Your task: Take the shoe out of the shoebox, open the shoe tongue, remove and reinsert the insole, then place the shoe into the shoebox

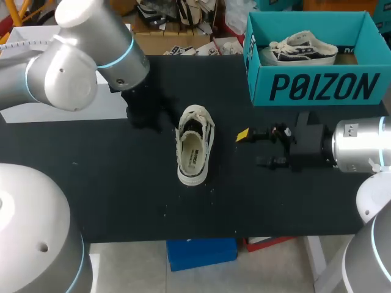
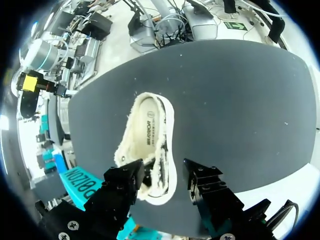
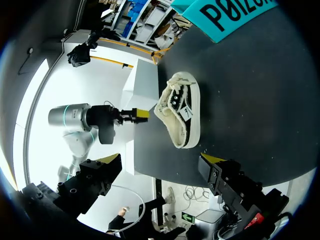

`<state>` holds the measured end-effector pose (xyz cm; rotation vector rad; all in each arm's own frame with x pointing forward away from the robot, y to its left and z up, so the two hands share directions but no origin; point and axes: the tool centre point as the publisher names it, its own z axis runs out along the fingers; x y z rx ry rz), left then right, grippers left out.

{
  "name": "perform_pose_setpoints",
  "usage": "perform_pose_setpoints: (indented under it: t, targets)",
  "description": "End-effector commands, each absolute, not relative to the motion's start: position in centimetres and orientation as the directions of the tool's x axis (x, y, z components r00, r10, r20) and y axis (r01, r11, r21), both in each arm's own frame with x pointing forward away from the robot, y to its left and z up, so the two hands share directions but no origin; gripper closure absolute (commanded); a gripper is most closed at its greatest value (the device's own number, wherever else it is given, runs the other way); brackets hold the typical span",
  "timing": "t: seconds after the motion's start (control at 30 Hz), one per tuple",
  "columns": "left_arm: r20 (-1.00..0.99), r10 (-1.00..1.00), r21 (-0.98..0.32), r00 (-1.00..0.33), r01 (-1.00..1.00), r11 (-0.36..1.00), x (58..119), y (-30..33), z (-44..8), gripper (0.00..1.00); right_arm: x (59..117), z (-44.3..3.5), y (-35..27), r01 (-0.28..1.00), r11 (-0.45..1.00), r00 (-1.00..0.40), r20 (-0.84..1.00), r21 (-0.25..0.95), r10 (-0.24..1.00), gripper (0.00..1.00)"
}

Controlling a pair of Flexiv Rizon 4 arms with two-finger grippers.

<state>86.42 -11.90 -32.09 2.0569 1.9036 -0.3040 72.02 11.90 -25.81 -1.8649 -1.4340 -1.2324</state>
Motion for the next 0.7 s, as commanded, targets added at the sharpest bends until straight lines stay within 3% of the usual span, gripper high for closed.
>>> perform_pose_setpoints:
  t: [0.03,0.7]
  targets:
    - [-0.331,0.94,0.08,0.085,0.995,-0.062,87.5,-13.1,-33.3,0.51,72.0,-25.8,11.8,0.931,-0.334,0.045,0.866,0.144,0.498,0.0]
    - [-0.262,0.962,0.033,0.07,0.997,-0.064,88.7,-13.3,-38.1,0.51,72.0,-25.8,11.8,0.931,-0.334,0.045,0.866,0.144,0.498,0.0]
